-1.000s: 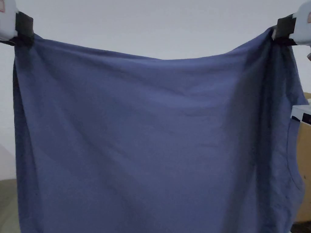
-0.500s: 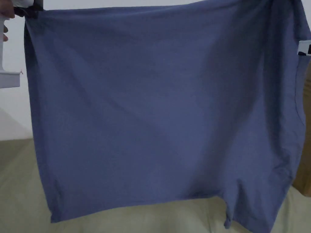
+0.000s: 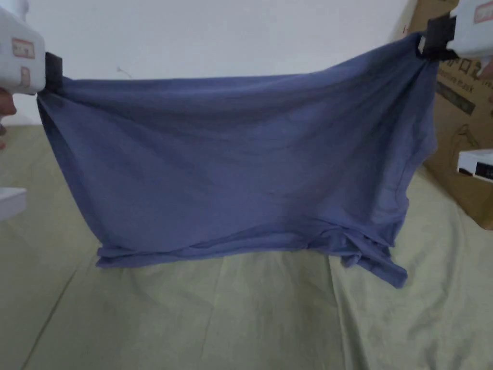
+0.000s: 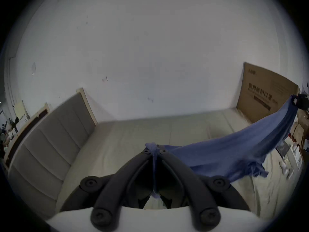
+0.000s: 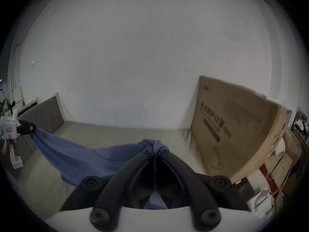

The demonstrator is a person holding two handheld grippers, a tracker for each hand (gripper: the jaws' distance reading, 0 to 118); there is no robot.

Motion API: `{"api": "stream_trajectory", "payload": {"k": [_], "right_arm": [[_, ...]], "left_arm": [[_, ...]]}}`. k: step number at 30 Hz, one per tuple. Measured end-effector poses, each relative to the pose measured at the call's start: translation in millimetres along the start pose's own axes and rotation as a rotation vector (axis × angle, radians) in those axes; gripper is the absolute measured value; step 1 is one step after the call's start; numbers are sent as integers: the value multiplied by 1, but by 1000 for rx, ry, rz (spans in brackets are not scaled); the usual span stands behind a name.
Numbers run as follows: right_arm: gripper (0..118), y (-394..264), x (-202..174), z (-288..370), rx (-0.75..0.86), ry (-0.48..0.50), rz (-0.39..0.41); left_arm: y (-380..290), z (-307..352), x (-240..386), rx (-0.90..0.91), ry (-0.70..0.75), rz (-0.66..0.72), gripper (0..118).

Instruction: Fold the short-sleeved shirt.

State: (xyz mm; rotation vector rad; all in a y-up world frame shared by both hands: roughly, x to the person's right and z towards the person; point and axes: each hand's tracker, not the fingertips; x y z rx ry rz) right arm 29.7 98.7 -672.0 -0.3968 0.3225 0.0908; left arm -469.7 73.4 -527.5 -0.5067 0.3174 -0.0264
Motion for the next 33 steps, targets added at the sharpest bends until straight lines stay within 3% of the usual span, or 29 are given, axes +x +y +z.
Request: {"api": "stream_trajectory", "payload": {"k": [4, 7, 11, 15, 23, 33], "right_arm": [[1, -64, -4, 6, -95, 18, 17], [1, -116, -2, 22, -163, 62, -44], [1, -184, -4, 56, -238, 75, -54], [1, -240, -11, 102, -332, 103, -3], [1, -313, -3, 201, -456, 154, 60], [1, -378, 18, 307, -560, 146, 43]], "left_arm": [[-52, 4, 1, -42, -24, 8, 1], [-93, 24, 5, -101, -58, -5, 1], [-147, 58, 7, -149, -103, 48, 1], [-195, 101, 13, -196, -132, 23, 1], [-276, 195, 25, -289, -179, -44, 1], [-356, 271, 23, -426, -179, -109, 1]]}}
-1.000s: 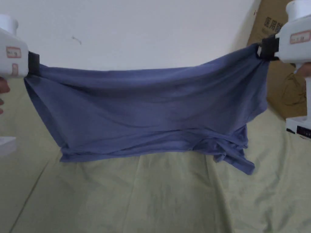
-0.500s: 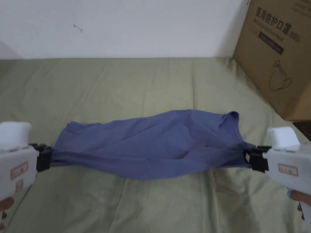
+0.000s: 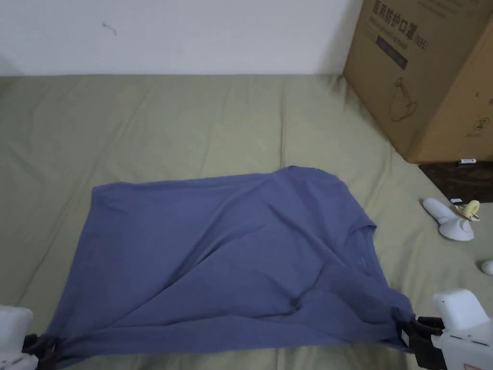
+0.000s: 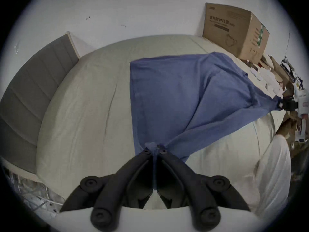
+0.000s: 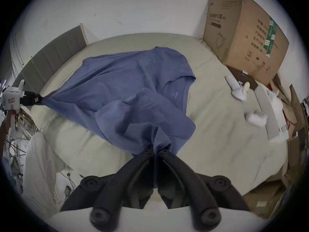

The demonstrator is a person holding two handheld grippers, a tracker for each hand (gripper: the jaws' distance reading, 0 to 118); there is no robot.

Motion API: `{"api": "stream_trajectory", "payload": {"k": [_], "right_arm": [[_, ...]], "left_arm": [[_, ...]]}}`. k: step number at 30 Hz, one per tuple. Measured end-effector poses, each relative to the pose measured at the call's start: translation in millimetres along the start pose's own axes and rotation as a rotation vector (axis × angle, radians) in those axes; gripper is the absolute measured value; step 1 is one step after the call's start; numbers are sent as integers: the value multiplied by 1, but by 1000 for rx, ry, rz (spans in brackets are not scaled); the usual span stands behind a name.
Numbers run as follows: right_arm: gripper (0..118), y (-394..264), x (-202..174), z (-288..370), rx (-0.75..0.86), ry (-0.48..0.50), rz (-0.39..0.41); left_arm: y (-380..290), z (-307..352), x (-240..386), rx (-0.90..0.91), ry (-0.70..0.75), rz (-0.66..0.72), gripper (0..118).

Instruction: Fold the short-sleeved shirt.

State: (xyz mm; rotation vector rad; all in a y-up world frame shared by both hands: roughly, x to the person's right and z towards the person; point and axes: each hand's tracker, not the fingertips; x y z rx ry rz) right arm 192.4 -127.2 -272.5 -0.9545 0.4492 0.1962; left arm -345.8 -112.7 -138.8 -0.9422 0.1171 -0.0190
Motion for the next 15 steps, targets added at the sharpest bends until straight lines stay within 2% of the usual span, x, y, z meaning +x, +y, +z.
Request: {"api": "stream_trajectory", "payload": {"k": [5, 9, 10, 11, 12, 13, 14, 15], "right_arm": [[1, -32, 1, 13, -29, 16, -51], [1, -42, 1, 3, -64, 0, -49], [1, -42, 2, 0, -66, 1, -55], [1, -42, 2, -3, -72, 0, -62], [10, -41, 1, -5, -81, 4, -61], [41, -41, -2, -5, -79, -6, -56], [89, -42, -5, -1, -63, -34, -45], [117, -42, -8, 3, -47, -51, -39]], "left_arm": [[-29, 7, 6, -58, -10, -23, 1], [-37, -3, 8, -105, -5, -55, 1], [-36, -6, 7, -115, -15, -44, 2], [-35, -8, 7, -122, -17, -35, 8], [-35, -8, 7, -125, -21, -27, 43], [-35, -7, 6, -127, -26, -23, 90], [-36, -5, 4, -132, -28, -21, 118], [-38, -3, 2, -149, -26, -26, 110]]}}
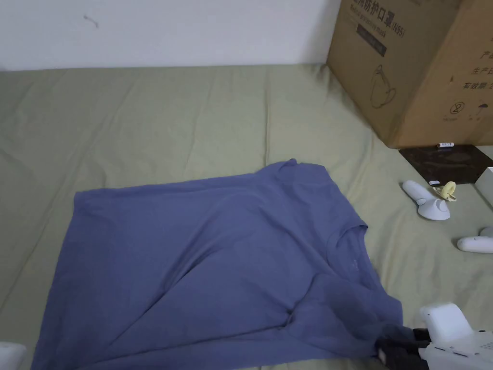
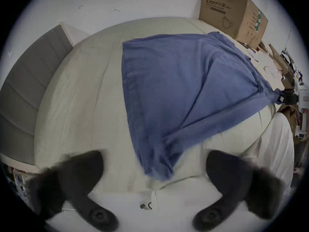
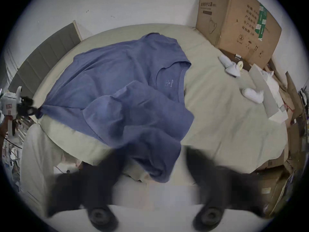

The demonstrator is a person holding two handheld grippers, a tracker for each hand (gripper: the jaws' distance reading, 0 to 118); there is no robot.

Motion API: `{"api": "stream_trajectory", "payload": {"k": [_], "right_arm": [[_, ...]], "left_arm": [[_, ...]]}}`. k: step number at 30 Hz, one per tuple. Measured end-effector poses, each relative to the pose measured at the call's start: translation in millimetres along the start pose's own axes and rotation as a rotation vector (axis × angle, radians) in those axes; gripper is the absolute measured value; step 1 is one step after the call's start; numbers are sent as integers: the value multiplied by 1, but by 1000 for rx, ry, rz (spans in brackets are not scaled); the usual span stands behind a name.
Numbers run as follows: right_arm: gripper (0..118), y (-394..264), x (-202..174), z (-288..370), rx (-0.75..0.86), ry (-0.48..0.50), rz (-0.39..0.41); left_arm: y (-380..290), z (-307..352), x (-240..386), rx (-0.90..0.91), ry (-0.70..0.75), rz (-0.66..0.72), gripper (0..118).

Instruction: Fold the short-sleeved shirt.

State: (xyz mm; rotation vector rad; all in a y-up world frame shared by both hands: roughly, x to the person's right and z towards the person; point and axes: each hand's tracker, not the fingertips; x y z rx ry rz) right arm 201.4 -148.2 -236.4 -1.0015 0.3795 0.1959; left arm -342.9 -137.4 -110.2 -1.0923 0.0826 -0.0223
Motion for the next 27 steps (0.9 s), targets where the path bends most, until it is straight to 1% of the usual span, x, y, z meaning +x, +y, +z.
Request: {"api": "stream_trajectory", "payload": {"k": [1, 2, 3, 4, 5, 6, 9, 11, 12, 13, 14, 15, 16, 17, 18, 19, 20, 21, 23, 25, 26, 27], "right_arm": [[116, -1, -2, 4, 9, -10, 6], [116, 0, -5, 23, 79, -22, 33], [116, 3, -9, 35, 119, -2, -3], [116, 5, -13, 48, 151, -14, -15], [116, 7, -19, 65, 202, -26, -23], [116, -1, -21, 77, 281, -46, -42], [116, -7, -40, 118, 481, -75, -93], [116, -14, -53, 137, 548, -112, -114], [113, -19, -59, 145, 588, -118, -121], [105, -23, -64, 151, 614, -129, -124], [82, -27, -69, 155, 616, -132, -117], [15, -31, -73, 160, 611, -128, -111], [0, -34, -76, 159, 626, -177, -137], [0, -43, -77, 160, 628, -149, -139], [0, -51, -77, 158, 602, -58, -147], [0, -55, -80, 156, 588, -94, -147], [0, -65, -84, 154, 602, -102, -135], [0, -65, -86, 159, 598, -120, -126], [0, -65, -85, 164, 585, -98, -141], [0, -72, -87, 160, 592, -98, -154], [0, -67, -90, 170, 588, -101, -151], [0, -70, -93, 168, 589, -112, -146]], "left_arm": [[-7, 13, 0, 65, -3, -15, 108], [-12, 24, -1, 96, 24, -22, 108], [-16, 36, -1, 114, 64, -32, 108], [-18, 47, -1, 135, 88, -42, 108], [-11, 83, 6, 165, 137, -39, 108], [-12, 104, 8, 194, 166, -35, 108], [-13, 157, 18, 367, 173, 76, 111], [-16, 185, 28, 442, 193, 137, 110], [-19, 197, 32, 478, 196, 145, 102], [-24, 196, 31, 500, 208, 148, 84], [-27, 201, 35, 522, 218, 148, 50], [-28, 199, 36, 511, 216, 140, 0], [-31, 199, 40, 525, 227, 128, 0], [-37, 193, 36, 525, 218, 144, 0], [-36, 188, 36, 454, 162, 128, 0], [-40, 182, 39, 441, 158, 122, 0], [-43, 178, 42, 471, 204, 89, 0], [-44, 173, 43, 452, 204, 73, 0], [-49, 153, 41, 398, 163, 84, 0], [-54, 131, 43, 359, 129, 93, 0], [-55, 116, 42, 314, 112, 90, 0], [-56, 101, 41, 308, 99, 86, 0]]}}
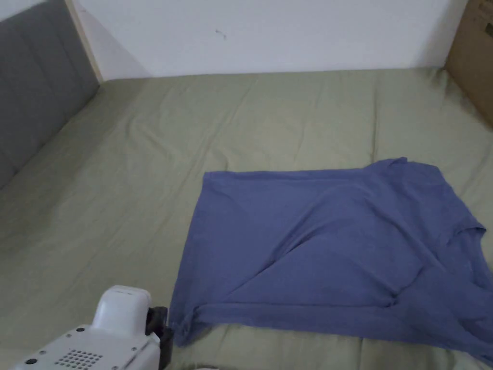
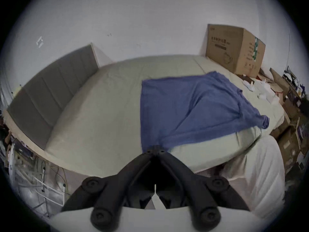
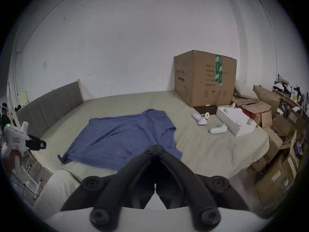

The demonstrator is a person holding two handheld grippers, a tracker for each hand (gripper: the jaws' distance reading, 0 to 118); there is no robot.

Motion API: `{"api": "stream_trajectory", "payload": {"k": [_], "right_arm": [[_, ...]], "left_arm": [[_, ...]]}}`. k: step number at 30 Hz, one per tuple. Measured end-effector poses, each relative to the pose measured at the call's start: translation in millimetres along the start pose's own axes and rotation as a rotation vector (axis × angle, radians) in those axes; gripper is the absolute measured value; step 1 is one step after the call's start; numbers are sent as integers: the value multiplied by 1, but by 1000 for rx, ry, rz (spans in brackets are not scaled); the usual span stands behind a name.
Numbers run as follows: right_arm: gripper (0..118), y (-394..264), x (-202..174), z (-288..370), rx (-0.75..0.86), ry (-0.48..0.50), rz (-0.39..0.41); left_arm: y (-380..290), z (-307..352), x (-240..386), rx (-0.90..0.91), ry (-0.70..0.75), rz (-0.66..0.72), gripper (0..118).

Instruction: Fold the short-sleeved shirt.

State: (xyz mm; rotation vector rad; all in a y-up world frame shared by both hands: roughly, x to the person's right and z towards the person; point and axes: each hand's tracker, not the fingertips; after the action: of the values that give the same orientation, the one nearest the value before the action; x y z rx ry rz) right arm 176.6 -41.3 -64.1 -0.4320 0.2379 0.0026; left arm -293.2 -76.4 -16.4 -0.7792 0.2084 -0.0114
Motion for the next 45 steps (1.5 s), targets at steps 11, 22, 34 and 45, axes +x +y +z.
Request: {"api": "stream_trajectory", "payload": {"k": [11, 22, 34, 45], "right_arm": [[0, 0, -2, 3, -51, 5, 1], [0, -11, 13, -43, -159, 20, -50], [116, -38, 62, -153, -461, 16, 66], [6, -65, 62, -173, -503, 73, -38]], "left_arm": [[-26, -117, -12, -137, 18, 82, 111], [-15, -120, -9, -216, -58, 176, 9], [-2, -106, 0, -199, -40, 137, 9], [1, -101, 3, -213, -48, 140, 9]]}}
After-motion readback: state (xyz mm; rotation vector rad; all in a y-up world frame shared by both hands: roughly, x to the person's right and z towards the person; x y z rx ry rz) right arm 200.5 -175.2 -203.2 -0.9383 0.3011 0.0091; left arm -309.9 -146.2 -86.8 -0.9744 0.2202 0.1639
